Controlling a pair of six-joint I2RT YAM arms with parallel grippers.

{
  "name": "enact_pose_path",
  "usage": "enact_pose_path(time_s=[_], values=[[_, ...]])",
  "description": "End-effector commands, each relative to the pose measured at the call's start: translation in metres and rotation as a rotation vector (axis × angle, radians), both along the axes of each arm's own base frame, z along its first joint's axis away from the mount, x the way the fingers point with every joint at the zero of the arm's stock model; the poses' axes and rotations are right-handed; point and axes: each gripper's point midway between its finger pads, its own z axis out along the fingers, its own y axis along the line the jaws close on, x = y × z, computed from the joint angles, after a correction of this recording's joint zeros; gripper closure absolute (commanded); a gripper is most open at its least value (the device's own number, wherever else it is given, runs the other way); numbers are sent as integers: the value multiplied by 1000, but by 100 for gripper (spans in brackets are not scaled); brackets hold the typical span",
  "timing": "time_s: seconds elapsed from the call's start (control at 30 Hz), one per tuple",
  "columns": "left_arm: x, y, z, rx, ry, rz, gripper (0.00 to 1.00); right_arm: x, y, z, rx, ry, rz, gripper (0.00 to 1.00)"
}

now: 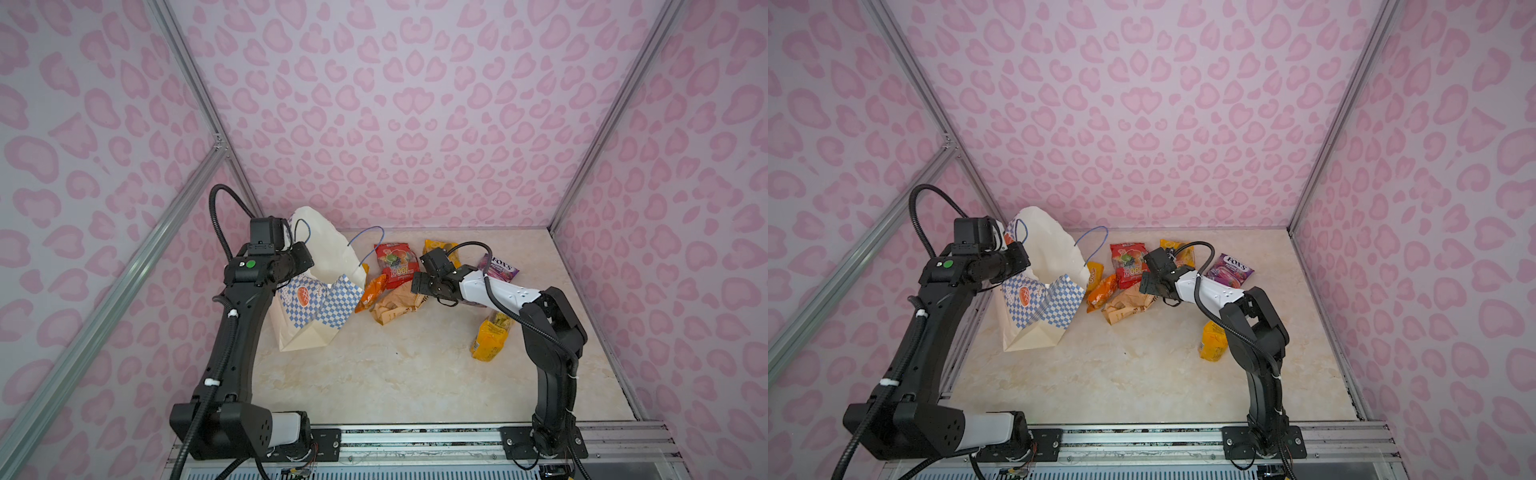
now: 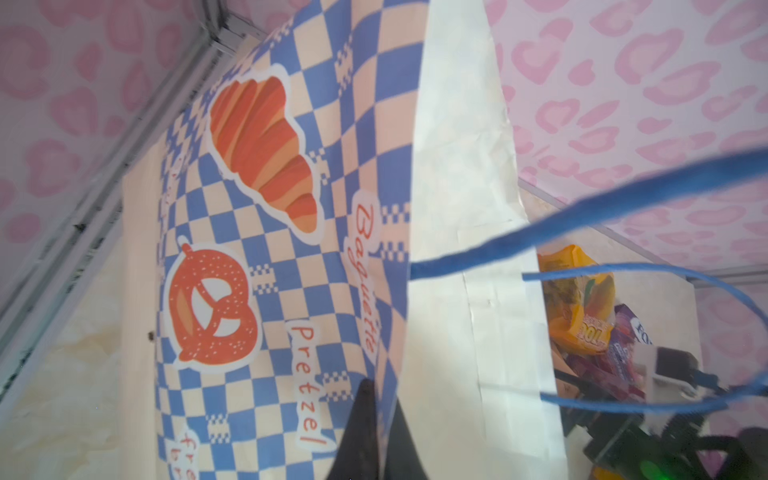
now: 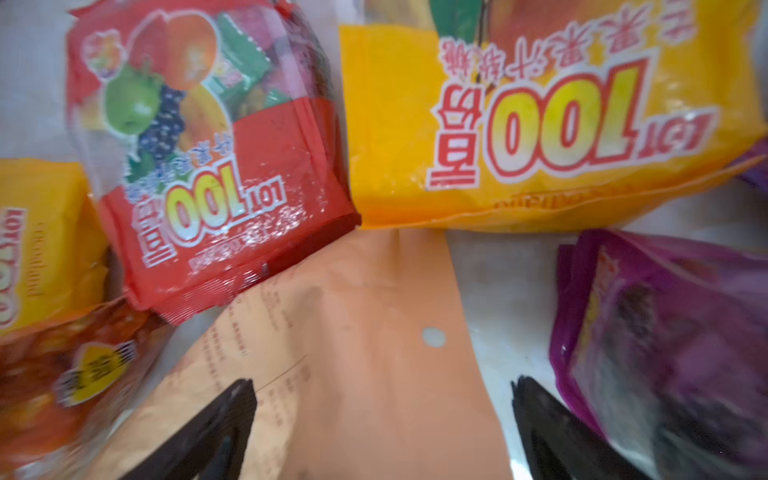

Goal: Place the snacks into the paper bag

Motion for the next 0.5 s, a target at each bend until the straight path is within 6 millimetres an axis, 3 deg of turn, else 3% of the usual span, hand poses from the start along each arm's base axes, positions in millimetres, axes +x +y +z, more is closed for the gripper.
enact_pose_path(time_s=[0.0,0.13,0.33,0.47], values=[[-32,10,-8,11,35,64,97,-7,-1,13,51,-28,2,1],[-59,5,-6,-72,5,84,97,-26,19,14,204,37,50,1],[-84,2,9,-136,-45,108,97,-55,14,18,328,96,-48,1],[-91,-8,-1,-202,-33,86,97,-78,19,14,382,144,-81,1]])
